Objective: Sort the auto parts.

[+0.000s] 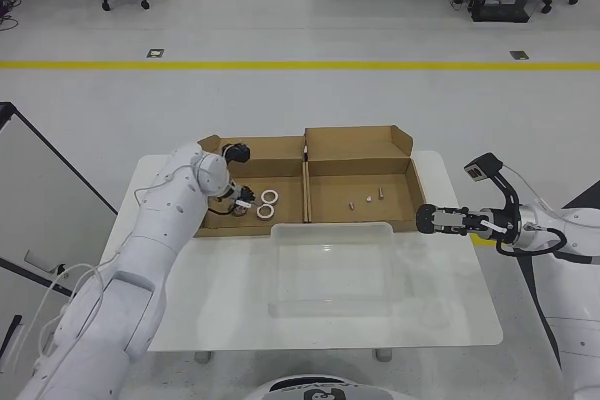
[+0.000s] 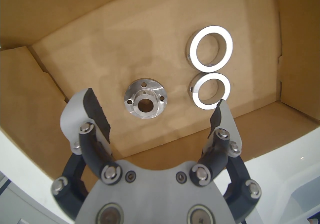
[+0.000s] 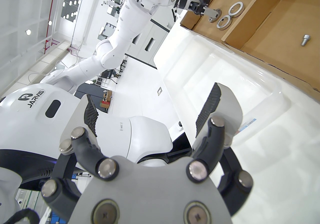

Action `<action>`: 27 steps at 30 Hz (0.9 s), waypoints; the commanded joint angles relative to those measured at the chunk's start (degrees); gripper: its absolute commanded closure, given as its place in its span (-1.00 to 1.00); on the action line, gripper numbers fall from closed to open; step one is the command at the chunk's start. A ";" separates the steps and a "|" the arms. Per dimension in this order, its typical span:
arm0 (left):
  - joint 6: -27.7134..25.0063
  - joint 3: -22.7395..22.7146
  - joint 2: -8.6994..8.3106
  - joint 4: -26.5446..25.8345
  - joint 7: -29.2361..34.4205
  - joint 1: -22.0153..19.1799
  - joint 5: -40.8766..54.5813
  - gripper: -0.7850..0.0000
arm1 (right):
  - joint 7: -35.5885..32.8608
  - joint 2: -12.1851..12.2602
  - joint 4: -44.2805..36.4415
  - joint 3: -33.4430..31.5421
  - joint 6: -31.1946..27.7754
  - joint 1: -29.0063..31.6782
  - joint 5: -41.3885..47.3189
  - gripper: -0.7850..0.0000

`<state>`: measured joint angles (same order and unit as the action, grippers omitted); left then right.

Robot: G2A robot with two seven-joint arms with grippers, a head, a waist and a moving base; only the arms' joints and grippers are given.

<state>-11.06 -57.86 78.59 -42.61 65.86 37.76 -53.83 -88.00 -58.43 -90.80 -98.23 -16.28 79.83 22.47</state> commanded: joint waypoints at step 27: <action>-22.78 -21.77 -9.17 -55.86 4.59 29.83 27.78 -1.00 | 0.00 0.00 0.00 0.00 0.00 0.00 0.00 -1.00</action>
<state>-33.40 -79.43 69.91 -97.07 71.21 66.77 -28.32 -88.00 -58.43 -90.80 -98.23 -16.28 79.83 22.47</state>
